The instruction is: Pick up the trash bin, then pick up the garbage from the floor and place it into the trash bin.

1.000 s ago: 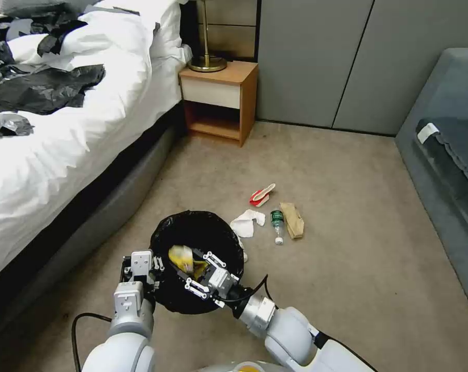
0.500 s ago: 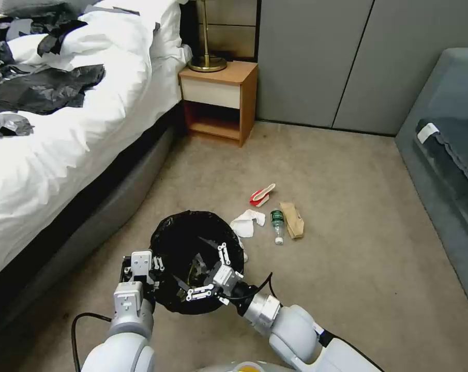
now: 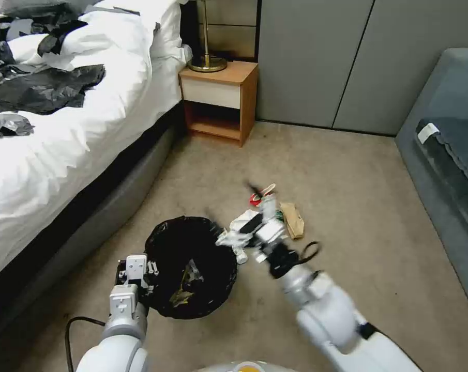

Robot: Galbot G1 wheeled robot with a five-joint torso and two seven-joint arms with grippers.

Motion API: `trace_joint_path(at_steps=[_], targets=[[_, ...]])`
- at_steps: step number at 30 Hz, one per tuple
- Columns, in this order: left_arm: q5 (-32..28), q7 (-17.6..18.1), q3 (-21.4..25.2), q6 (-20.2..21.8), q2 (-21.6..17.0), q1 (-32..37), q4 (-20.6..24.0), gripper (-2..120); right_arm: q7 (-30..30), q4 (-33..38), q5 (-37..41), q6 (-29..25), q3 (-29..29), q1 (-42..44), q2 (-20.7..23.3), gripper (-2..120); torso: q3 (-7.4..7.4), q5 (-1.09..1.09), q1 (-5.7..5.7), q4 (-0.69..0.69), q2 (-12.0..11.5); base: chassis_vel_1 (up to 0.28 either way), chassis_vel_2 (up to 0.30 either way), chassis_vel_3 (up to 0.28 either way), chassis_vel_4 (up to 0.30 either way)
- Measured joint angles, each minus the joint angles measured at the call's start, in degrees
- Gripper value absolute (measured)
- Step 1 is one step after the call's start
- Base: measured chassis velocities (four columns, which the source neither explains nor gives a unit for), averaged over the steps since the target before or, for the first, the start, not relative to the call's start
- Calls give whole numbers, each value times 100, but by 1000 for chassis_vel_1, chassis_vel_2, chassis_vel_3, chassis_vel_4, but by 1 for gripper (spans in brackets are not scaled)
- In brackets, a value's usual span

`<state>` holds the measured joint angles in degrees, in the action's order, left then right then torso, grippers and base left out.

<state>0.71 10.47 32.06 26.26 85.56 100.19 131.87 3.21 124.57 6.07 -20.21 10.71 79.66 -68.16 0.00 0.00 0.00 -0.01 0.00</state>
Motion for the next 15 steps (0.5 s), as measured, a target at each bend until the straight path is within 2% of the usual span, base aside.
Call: trace_joint_path(at_steps=[9, 15], targets=[[-113, 24, 183, 3, 21, 11, 107, 1, -183, 90, -99, -395, 896, 1068, -344, 100, 0, 0, 0, 1, 0, 0, 0, 0, 0], [-192, 43, 268, 2, 61, 2, 148, 1, -211, -162, -164, -678, 995, 1414, -512, 100, 0, 0, 0, 1, 0, 0, 0, 0, 0]])
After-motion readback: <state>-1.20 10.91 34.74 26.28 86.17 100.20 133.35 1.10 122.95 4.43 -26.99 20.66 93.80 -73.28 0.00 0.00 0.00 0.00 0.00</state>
